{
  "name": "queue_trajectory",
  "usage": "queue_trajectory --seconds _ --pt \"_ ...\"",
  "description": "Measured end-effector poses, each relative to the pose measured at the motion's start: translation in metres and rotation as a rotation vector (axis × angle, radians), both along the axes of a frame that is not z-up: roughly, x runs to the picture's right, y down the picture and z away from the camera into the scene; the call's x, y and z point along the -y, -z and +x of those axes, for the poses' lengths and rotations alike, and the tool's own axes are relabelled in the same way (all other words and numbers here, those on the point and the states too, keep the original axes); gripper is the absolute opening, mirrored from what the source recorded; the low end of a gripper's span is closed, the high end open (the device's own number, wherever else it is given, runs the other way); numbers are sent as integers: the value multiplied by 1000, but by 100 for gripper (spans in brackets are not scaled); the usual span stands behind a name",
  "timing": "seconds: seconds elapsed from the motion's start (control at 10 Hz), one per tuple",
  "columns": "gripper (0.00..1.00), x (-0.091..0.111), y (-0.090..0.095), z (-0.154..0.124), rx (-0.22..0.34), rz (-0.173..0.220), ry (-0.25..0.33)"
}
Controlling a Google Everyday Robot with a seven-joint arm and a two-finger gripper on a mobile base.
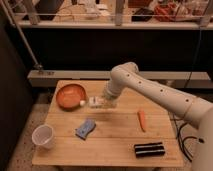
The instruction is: Place the bottle in the ceramic bowl
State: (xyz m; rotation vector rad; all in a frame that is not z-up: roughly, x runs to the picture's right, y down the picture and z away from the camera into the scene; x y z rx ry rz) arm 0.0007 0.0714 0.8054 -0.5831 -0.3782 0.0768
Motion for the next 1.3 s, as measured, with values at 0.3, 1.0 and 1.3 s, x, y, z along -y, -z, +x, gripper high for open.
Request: queue_trajectory --seconds 0.3,1.0,1.3 --pt "1 8 -2 -11 14 12 10" --pt "1 24 -12 -58 53 33 38" --pt "1 32 -22 -84 71 36 47"
